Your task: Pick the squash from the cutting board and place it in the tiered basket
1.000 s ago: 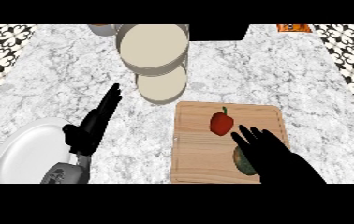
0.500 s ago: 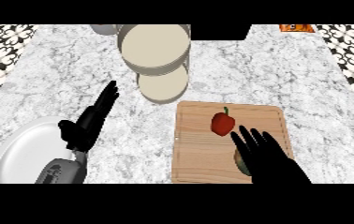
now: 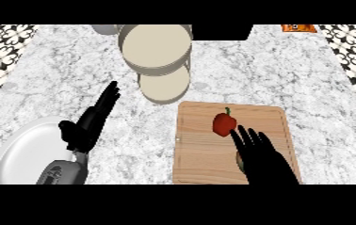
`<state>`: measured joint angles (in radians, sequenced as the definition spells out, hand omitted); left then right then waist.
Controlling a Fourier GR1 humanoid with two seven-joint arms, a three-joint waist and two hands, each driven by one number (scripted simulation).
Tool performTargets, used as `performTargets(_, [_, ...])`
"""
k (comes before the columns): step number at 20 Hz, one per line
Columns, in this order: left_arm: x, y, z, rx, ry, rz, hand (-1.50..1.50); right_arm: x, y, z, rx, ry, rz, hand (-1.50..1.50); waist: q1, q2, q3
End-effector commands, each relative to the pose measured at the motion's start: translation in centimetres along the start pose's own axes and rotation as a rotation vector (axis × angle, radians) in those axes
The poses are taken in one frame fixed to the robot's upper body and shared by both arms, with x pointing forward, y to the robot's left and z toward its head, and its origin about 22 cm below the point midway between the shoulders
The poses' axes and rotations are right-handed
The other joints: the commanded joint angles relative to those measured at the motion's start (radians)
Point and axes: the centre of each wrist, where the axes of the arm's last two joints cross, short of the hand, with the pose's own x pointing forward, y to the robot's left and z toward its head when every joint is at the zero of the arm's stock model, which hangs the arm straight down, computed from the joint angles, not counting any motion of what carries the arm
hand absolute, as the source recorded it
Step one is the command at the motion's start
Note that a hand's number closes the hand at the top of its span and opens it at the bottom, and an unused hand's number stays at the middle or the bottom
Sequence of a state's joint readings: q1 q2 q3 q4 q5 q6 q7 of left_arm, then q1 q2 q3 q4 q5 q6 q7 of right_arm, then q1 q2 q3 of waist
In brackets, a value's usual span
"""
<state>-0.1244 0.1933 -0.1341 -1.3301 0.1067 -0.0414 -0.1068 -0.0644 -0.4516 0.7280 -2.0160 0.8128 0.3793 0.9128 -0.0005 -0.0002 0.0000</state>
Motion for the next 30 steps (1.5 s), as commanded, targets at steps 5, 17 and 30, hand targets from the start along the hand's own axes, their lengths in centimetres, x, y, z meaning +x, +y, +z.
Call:
performTargets(5, [-0.5,-0.4,0.4,0.001,-0.022,-0.008,0.0,-2.0,2.1,-3.0,0.0,0.11,-0.028,-1.5,0.001,0.0,0.0])
performTargets(17, [-0.6,-0.4,0.6,0.011,-0.004,-0.001,0.0,-4.6,4.5,-4.6,0.048,0.092,-0.035,-1.5,0.0,0.0,0.0])
performTargets(30, [0.0,-0.9,-0.3,0.004,-0.011,-0.004,0.0,-5.8,5.8,-7.0,-0.096,-0.092,-0.107,1.5,0.001,0.0,0.0])
